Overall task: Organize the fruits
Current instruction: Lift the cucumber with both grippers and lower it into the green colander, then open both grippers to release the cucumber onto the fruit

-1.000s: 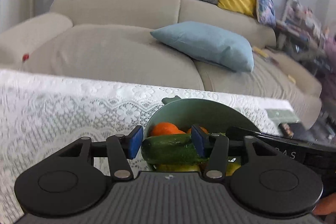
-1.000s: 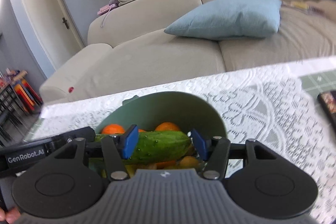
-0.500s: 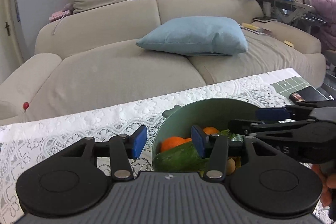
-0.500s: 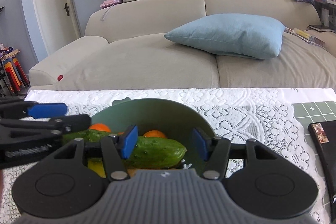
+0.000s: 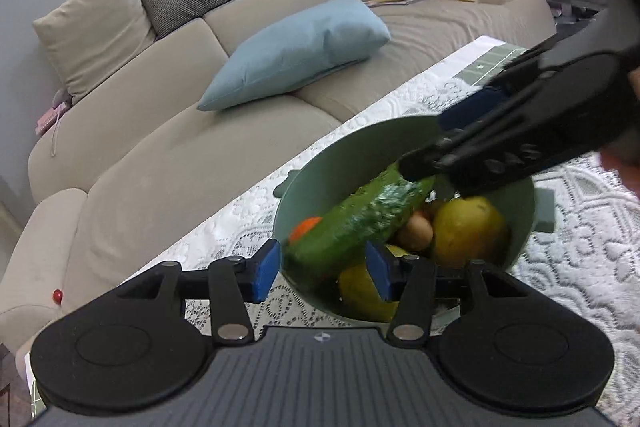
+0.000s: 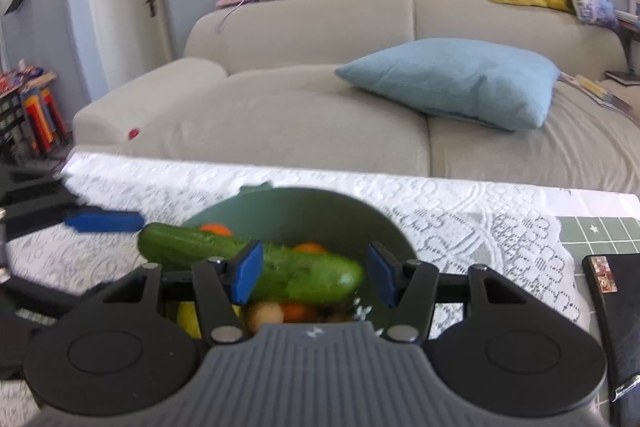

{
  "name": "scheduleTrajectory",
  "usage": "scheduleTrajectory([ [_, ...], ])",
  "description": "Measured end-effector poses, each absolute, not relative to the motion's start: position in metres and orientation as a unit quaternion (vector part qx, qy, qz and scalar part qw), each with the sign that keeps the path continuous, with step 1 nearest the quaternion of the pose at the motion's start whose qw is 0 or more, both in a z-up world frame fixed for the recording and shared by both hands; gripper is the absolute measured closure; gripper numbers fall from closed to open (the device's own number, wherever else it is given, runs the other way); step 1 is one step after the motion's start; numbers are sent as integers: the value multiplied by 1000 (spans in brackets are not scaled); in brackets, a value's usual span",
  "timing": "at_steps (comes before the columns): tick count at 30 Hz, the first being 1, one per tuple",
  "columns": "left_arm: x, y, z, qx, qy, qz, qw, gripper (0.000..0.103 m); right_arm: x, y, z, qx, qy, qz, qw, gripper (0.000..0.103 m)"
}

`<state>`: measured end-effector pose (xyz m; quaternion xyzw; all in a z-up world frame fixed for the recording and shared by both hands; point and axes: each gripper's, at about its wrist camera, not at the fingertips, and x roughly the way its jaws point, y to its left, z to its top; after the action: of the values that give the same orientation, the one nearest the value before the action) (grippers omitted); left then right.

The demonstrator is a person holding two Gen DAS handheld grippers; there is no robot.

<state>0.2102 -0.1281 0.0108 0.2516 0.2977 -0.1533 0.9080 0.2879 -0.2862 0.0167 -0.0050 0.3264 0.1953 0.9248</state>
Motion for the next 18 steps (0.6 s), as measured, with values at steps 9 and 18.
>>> scheduleTrajectory([
  [9,219,-122,12,185,286,-169,925,53,291,-291,6,21,367,194,910,54],
  [18,241,-116,21,123,312,-171,926,58,291,-292,-1,22,374,183,909,54],
])
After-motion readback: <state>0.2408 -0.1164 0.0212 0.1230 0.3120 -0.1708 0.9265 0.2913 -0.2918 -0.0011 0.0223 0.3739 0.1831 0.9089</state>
